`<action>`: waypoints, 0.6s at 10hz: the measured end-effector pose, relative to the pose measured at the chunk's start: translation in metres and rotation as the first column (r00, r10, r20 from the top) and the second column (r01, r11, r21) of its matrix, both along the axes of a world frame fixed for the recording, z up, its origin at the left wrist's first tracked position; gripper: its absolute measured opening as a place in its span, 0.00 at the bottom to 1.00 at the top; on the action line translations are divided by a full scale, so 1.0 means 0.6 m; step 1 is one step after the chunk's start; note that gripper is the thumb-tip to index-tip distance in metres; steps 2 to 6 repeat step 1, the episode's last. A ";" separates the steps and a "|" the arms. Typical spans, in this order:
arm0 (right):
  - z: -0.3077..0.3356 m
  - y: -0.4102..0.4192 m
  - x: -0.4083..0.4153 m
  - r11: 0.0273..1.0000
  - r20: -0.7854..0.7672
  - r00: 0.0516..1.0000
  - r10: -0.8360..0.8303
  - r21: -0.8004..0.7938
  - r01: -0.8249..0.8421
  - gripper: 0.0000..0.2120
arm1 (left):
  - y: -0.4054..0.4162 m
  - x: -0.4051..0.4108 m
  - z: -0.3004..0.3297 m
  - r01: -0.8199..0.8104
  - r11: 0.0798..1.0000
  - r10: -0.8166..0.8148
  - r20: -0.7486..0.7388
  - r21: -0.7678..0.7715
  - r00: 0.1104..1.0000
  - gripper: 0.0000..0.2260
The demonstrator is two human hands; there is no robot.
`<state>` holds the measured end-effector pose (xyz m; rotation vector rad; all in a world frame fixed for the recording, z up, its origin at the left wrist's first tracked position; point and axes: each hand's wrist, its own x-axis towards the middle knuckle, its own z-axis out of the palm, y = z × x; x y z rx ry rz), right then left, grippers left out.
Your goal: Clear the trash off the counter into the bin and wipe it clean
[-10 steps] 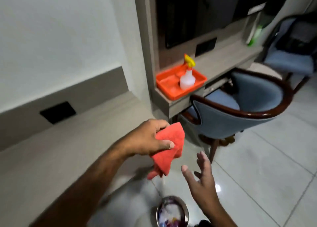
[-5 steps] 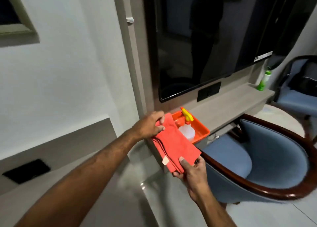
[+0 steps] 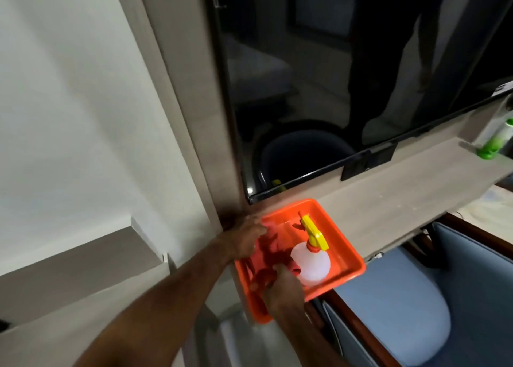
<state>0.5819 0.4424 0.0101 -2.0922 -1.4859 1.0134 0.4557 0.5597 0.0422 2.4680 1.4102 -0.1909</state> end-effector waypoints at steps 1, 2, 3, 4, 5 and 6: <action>-0.006 0.014 -0.003 0.985 0.149 0.978 0.144 -0.117 -0.127 0.19 | -0.014 0.013 -0.020 -0.002 0.996 0.013 -0.117 0.094 0.993 0.18; -0.006 0.014 -0.003 0.985 0.149 0.978 0.144 -0.117 -0.127 0.19 | -0.014 0.013 -0.020 -0.002 0.996 0.013 -0.117 0.094 0.993 0.18; -0.006 0.014 -0.003 0.985 0.149 0.978 0.144 -0.117 -0.127 0.19 | -0.014 0.013 -0.020 -0.002 0.996 0.013 -0.117 0.094 0.993 0.18; -0.006 0.014 -0.003 0.985 0.149 0.978 0.144 -0.117 -0.127 0.19 | -0.014 0.013 -0.020 -0.002 0.996 0.013 -0.117 0.094 0.993 0.18; -0.006 0.014 -0.003 0.985 0.149 0.978 0.144 -0.117 -0.127 0.19 | -0.014 0.013 -0.020 -0.002 0.996 0.013 -0.117 0.094 0.993 0.18; -0.006 0.014 -0.003 0.985 0.149 0.978 0.144 -0.117 -0.127 0.19 | -0.014 0.013 -0.020 -0.002 0.996 0.013 -0.117 0.094 0.993 0.18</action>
